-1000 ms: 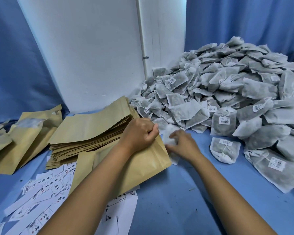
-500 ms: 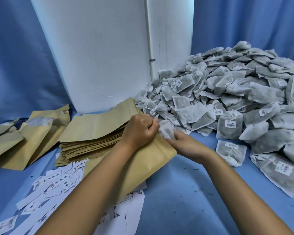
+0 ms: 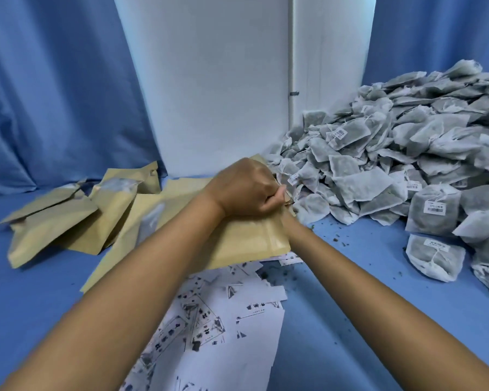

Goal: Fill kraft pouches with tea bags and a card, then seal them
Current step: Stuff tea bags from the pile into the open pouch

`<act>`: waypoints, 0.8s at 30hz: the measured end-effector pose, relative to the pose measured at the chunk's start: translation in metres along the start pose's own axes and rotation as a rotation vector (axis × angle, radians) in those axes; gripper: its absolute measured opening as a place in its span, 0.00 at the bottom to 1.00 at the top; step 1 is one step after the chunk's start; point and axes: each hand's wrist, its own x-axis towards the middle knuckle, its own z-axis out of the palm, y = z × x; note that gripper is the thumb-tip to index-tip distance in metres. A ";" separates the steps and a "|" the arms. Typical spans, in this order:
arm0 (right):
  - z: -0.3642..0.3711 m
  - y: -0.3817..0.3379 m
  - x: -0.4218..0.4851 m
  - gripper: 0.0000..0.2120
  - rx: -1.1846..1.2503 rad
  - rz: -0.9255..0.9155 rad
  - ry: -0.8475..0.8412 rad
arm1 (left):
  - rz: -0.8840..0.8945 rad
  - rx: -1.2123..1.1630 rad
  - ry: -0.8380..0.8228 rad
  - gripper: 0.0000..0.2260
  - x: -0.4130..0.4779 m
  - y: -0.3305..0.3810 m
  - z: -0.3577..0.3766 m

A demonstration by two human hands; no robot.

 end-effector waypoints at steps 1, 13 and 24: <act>0.000 0.002 -0.005 0.18 -0.122 -0.091 -0.009 | -0.008 0.028 -0.028 0.20 -0.009 -0.010 -0.008; -0.010 0.082 -0.044 0.20 -1.038 0.393 -0.709 | -0.156 -0.037 -0.068 0.21 -0.086 -0.003 0.026; -0.049 0.042 -0.035 0.09 -0.832 0.247 -0.121 | -0.226 -0.082 0.017 0.21 -0.092 0.003 0.034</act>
